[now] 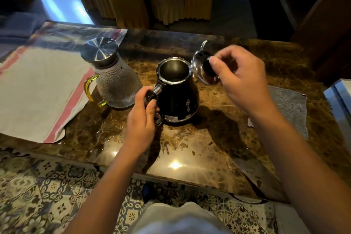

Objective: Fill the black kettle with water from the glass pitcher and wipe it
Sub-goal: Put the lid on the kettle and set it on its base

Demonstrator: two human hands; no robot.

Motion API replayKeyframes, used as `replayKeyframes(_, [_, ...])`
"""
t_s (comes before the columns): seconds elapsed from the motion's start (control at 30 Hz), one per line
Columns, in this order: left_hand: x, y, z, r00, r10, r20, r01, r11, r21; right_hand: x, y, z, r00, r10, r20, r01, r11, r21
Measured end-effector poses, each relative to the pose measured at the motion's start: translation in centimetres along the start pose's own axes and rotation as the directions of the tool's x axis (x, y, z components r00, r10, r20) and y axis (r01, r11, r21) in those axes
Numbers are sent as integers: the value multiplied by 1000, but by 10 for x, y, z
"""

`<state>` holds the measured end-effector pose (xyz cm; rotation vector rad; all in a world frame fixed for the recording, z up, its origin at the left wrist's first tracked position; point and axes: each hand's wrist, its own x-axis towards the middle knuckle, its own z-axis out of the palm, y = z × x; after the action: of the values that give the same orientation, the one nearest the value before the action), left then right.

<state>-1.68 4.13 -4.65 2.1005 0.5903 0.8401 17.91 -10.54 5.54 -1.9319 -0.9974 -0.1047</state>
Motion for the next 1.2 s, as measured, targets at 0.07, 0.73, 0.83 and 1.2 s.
replayKeyframes(0.07, [0,0,1,1000,0,-3,0,1000,-19,16,-10,13,999,-39,12,39,999,-7])
replayKeyframes(0.73, [2,-7,2,999,-37,28,39,995,-97,44,-30,71,981,-63,183,113,954,-277])
replayKeyframes(0.83, [2,-9,3,999,-45,31,48,994,-96,48,-32,70,968,-71,239,149,933,-329])
replayKeyframes(1.2, [3,-11,6,1000,-6,13,7,993,-115,84,-50,55,838,11,546,288,840,-460])
